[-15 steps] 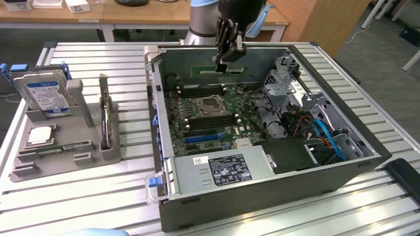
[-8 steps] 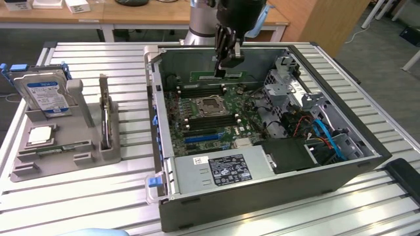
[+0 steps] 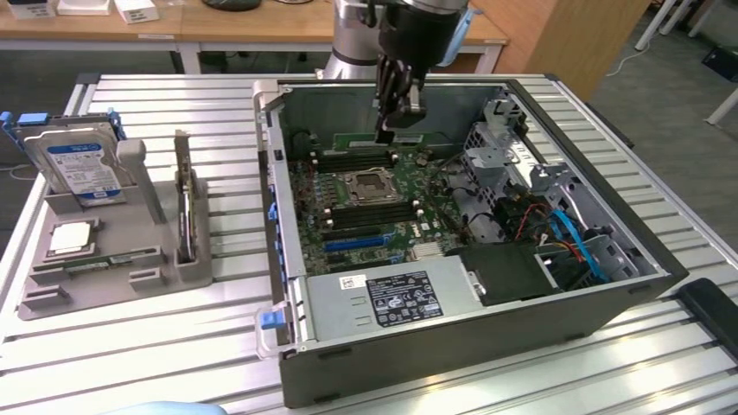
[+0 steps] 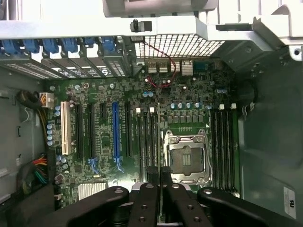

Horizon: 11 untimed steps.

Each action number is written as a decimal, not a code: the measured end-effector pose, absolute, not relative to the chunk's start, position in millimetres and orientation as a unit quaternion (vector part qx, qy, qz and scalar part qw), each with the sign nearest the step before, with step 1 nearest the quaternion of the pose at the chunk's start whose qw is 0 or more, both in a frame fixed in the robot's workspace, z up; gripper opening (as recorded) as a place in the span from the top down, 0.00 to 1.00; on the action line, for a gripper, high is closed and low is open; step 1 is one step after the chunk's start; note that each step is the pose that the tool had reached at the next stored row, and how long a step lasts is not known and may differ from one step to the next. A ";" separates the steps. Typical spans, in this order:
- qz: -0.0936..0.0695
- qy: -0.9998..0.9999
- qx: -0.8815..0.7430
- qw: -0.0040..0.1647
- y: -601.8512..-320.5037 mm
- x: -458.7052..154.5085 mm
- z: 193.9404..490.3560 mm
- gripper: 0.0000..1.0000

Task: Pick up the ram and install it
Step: 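Insert the ram into the slot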

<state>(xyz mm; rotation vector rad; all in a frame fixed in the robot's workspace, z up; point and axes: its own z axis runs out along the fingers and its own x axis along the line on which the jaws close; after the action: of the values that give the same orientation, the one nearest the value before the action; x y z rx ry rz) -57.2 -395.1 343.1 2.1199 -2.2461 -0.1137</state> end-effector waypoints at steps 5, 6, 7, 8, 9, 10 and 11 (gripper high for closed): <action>-0.037 -0.727 0.686 0.025 -395.1 -57.3 333.8 0.87; -0.037 -0.727 0.686 0.025 -395.1 -57.3 332.0 0.87; -0.037 -0.727 0.686 0.025 -395.1 -57.3 330.3 0.87; -0.037 -0.726 0.686 0.025 -395.1 -57.3 328.5 0.87; -0.037 -0.727 0.686 0.026 -395.1 -57.3 326.7 0.87; -0.037 -0.727 0.686 0.026 -395.1 -57.3 324.8 0.87; -0.036 -0.727 0.686 0.026 -395.1 -57.3 323.0 0.87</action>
<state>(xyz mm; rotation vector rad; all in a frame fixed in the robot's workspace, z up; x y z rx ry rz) -57.3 -395.1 323.0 2.1193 -2.2458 -0.1124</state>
